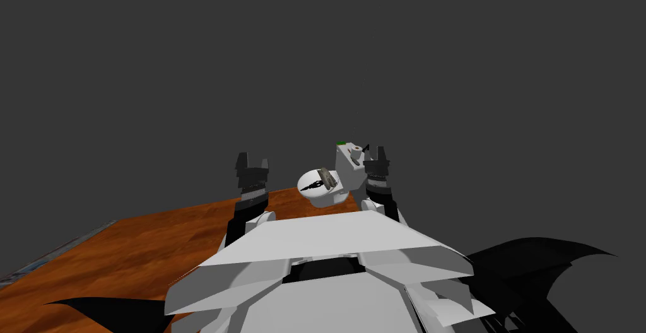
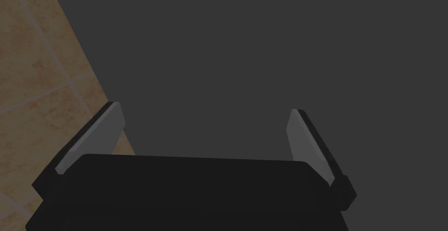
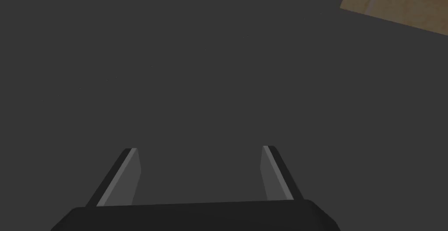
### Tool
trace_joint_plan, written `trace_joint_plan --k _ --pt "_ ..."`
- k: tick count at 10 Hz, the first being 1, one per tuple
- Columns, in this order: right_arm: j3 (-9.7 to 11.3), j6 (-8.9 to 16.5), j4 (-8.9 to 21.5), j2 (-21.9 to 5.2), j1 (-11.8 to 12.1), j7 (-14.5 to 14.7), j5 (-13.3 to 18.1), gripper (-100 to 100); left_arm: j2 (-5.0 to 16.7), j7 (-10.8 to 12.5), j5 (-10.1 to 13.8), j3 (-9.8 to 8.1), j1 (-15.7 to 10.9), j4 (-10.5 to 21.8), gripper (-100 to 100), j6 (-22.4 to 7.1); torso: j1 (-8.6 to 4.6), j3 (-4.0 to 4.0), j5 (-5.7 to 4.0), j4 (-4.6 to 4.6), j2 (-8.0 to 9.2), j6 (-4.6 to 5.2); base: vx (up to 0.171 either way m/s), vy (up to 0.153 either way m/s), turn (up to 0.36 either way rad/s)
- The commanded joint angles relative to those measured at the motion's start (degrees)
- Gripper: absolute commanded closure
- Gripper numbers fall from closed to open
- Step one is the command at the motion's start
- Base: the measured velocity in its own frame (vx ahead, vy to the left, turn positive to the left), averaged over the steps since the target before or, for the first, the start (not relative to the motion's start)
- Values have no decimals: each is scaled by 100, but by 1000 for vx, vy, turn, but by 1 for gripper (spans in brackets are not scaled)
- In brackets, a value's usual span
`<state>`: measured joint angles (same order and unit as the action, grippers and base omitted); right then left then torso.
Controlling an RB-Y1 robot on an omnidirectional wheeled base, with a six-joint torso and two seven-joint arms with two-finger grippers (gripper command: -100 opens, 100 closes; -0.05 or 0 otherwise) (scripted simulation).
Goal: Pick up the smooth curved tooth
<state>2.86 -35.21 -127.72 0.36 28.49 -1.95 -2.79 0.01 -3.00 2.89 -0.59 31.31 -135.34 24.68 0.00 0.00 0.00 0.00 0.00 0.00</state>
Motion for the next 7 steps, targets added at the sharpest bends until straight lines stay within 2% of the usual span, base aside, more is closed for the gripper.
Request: trace_joint_plan --k 1,4,7 --pt "-9 17 61 -239 49 -4 53 -100 0 0 0 0 0 0 0 0 0 0 0 0 0 0 -10 1 -1" --pt "-44 85 294 -756 237 -21 255 -100 0 0 0 0 0 0 0 0 -3 7 -1 2 12 1 -30 0 -3" --pt "-96 192 653 -1339 525 -48 559 -100 0 0 0 0 -1 0 0 0 -2 12 -1 4 21 1 -50 1 -2"
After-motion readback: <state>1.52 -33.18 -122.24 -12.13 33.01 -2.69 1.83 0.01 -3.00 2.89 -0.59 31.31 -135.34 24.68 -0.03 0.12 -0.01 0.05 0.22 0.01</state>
